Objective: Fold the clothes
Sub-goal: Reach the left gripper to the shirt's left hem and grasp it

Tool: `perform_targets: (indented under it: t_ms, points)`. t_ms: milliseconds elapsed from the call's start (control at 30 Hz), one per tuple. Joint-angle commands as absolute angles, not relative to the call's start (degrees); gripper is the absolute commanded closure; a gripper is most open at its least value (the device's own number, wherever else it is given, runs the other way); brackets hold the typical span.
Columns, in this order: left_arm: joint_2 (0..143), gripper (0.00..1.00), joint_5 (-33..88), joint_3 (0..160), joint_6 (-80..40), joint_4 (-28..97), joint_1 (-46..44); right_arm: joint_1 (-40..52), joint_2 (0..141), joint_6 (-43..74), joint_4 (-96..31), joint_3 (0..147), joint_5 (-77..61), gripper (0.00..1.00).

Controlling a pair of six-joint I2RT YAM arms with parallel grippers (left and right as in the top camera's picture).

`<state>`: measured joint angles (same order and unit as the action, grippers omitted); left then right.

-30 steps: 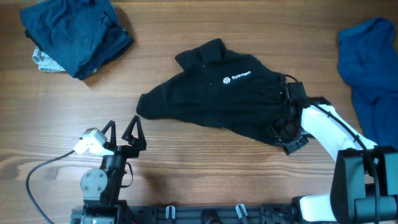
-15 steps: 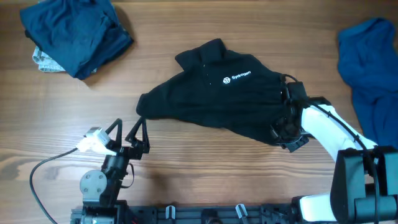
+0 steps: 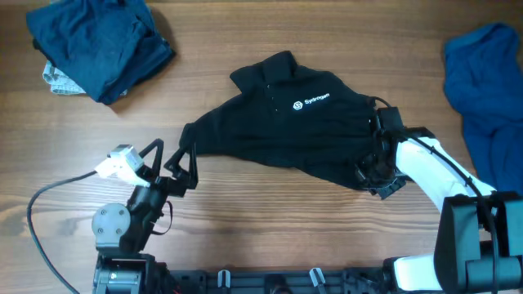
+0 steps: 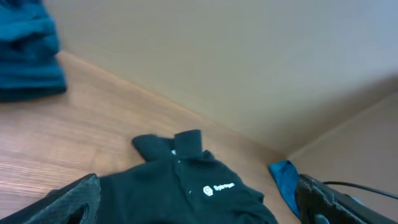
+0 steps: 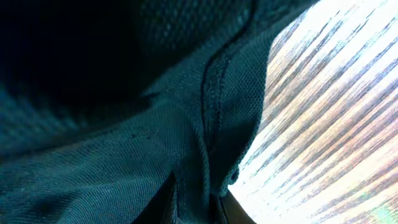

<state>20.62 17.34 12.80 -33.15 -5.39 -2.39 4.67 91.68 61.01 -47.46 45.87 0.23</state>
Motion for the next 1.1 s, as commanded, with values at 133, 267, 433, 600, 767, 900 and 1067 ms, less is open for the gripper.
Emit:
perform_targets:
  t_ms: [133,267,433,600,767,900,1067]
  points:
    - [29.32,0.00,22.39,19.09,-30.87,-4.34,-2.13,4.43,92.55,59.99,-45.06,45.28,-2.63,0.82]
    - [45.67,0.00,22.00,28.27,-31.70,4.84,-2.11,4.43,92.55,59.77,-44.84,45.28,-2.68,0.83]
    - [64.40,0.00,18.96,37.50,-33.80,10.24,-2.07,4.43,92.55,58.22,-45.25,45.30,-3.07,0.82]
    - [75.83,0.00,16.67,38.81,-37.21,11.31,-2.04,4.43,92.55,57.36,-45.17,45.30,-3.09,0.82]
    - [81.62,0.01,11.33,38.81,-40.07,12.40,-2.07,4.43,92.55,57.08,-44.77,45.30,-3.07,0.82]
    - [82.96,0.02,9.45,39.03,-40.80,12.53,-2.07,4.43,92.55,57.06,-44.23,45.30,-3.53,0.82]
    - [85.36,0.03,6.92,39.97,-40.80,15.64,-2.07,4.43,92.55,57.06,-44.12,45.30,-4.16,0.82]
